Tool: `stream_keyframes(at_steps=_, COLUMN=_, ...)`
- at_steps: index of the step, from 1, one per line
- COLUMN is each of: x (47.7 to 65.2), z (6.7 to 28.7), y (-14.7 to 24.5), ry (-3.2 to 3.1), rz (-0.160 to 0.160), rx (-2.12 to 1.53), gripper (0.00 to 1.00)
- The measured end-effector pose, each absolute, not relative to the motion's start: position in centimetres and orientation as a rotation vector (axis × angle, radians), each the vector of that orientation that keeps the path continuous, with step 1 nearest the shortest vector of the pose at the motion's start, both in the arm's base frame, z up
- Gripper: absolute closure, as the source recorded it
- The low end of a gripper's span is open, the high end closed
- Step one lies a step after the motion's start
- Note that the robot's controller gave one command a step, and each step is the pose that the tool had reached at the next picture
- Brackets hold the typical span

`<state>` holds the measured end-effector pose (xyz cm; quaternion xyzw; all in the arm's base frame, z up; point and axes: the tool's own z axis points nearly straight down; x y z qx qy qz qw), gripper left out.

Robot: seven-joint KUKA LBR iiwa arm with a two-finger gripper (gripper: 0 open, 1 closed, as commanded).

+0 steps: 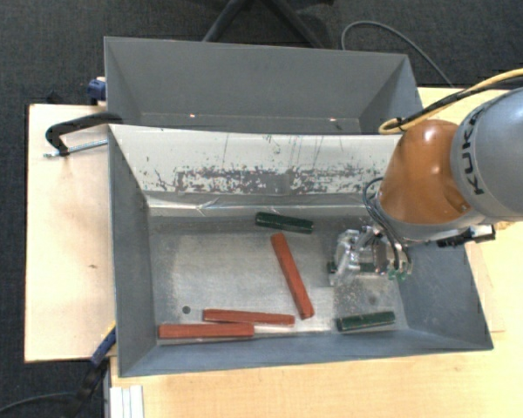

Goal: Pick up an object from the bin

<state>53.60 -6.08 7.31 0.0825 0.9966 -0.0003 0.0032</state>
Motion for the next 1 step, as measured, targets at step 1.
stream_keyframes(at_steps=1, x=52.18, z=16.50, y=-11.67, ry=3.117, rz=-0.005, rx=0.270, gripper=1.00)
